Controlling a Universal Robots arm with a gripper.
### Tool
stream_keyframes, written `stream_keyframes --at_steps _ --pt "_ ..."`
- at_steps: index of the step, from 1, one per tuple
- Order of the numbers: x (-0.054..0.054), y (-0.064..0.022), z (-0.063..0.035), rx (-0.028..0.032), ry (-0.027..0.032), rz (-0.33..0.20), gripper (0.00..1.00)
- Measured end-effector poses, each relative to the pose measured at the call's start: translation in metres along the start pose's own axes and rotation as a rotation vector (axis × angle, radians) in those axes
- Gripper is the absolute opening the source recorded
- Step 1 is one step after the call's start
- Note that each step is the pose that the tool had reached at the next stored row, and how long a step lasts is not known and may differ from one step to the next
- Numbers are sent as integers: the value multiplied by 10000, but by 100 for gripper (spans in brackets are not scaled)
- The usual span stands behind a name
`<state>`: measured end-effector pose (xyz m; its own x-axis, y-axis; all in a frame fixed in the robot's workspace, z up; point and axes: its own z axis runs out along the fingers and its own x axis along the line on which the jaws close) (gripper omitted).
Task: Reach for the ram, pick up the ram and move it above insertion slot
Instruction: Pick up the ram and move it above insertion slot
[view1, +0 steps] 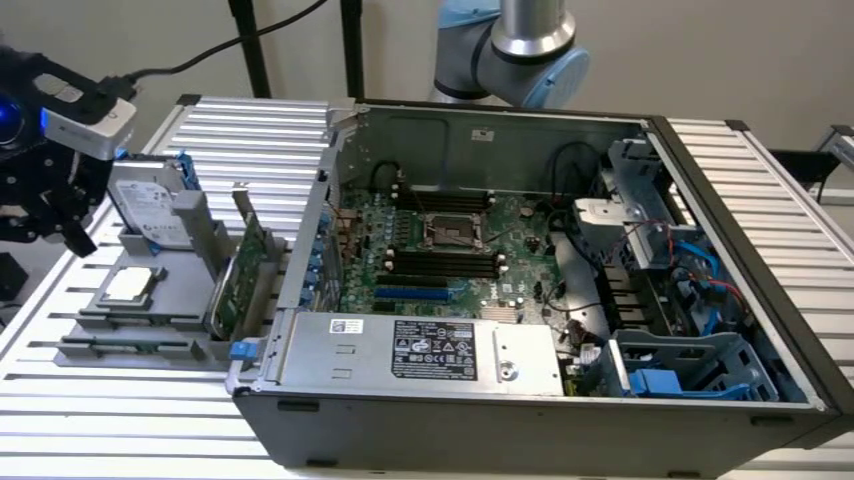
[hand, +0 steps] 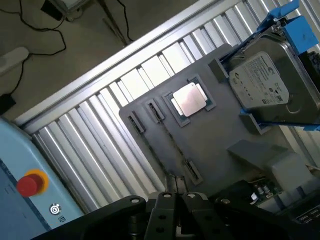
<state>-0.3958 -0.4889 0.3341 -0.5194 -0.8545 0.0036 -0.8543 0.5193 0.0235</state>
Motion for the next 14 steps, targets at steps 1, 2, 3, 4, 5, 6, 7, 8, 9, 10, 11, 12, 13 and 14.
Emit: stream_keyframes --at_steps 1,2,3,4,5,6,7,8,9,10,11,12,13,14 --pt "0 0 3 1 4 -179 11" --pt "0 0 7 1 8 -375 11" --pt "0 0 9 2 13 -555 11" --pt "0 0 12 3 17 -740 11" --pt "0 0 15 3 21 -910 11" --pt "0 0 18 4 26 -1099 11" --pt "0 0 21 5 30 -1285 11" --pt "0 0 24 5 34 -1454 11" --pt "0 -1 27 6 39 -1634 11" --pt "0 0 30 6 43 -1830 11" --pt "0 -1 33 7 47 -1998 11" --pt "0 0 36 8 51 -2179 11" --pt "0 -1 39 8 56 -2363 11" --pt "0 -1 42 9 60 -2555 11"
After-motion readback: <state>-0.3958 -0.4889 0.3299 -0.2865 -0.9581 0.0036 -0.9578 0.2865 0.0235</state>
